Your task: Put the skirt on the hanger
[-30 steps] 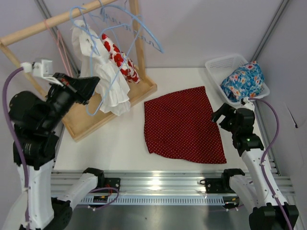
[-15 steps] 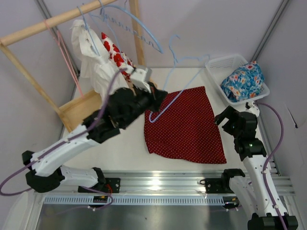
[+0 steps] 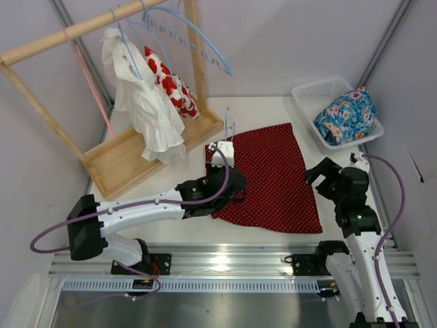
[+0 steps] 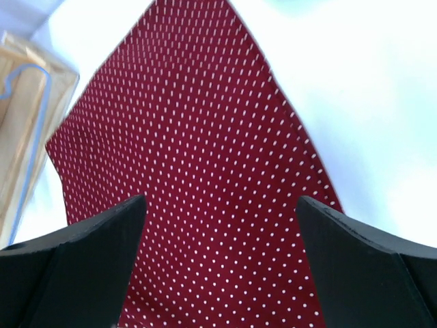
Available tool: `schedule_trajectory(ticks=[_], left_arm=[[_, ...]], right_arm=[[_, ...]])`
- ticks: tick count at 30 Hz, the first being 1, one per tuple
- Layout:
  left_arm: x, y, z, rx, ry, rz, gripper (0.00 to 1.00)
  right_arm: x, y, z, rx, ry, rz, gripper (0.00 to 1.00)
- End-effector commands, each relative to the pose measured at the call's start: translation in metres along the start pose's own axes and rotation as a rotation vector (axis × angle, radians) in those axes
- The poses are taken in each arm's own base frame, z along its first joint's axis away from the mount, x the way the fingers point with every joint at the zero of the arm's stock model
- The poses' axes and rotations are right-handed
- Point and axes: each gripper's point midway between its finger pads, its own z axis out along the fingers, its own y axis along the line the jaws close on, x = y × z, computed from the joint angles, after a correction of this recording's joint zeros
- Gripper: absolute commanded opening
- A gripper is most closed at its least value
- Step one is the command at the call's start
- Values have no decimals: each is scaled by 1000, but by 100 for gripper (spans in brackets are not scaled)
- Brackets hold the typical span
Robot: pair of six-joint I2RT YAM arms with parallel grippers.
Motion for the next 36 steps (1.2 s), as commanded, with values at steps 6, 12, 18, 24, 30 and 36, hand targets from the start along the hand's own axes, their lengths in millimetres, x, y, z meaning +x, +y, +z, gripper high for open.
schedule_trajectory(ticks=[6,12,18,24,30,36], left_arm=[[6,71,-15,-229,-89,-77,0],[44,90,-19,-228,-23,-91,0],[67,105,-24,-247,22,-112,0],[83,111,-23,-259,43,-121,0],[87,107,-20,-279,63,-99,0],[94,98,-19,-234,79,-93,0]], right_arm=[[36,12,13,-123,114,29,99],[41,16,16,-161,125,19,99],[54,26,19,-244,155,16,99],[61,32,20,-272,177,-18,99],[65,34,24,-277,196,-37,99],[69,39,27,-299,216,-53,99]])
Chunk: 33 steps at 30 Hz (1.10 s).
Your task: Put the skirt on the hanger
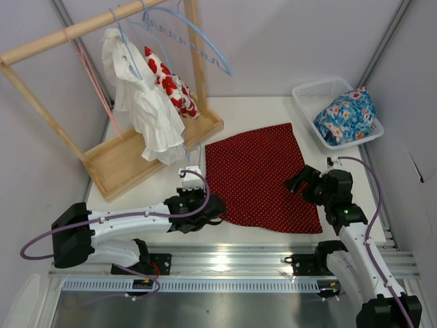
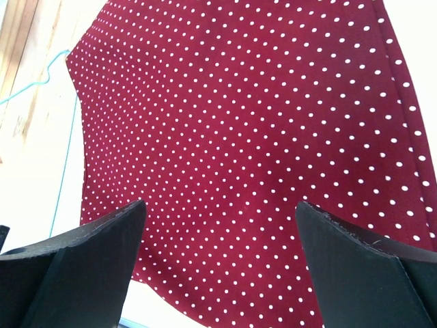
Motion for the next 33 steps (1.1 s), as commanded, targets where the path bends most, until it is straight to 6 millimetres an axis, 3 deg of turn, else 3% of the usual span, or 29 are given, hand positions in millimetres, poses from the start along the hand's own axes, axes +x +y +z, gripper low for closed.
schedule_trajectory(ticks=[1,10,23,27,33], left_arm=[[-7,-18,-4,62,-19,-53,0],[10,-11,-3,46,-3,-12,0],[37,40,0,-117,48,123,0],[41,27,1,-40,63,138,0],[25,4,-3,87,24,102,0]], right_arm=[[-9,15,3,-62,-22,-44,99],[-7,5,8,-7,-9,-38,99],[-9,-1,12,37,-5,-20,99],[-11,0,13,36,-11,-18,99],[-14,0,11,46,-16,-22,99]])
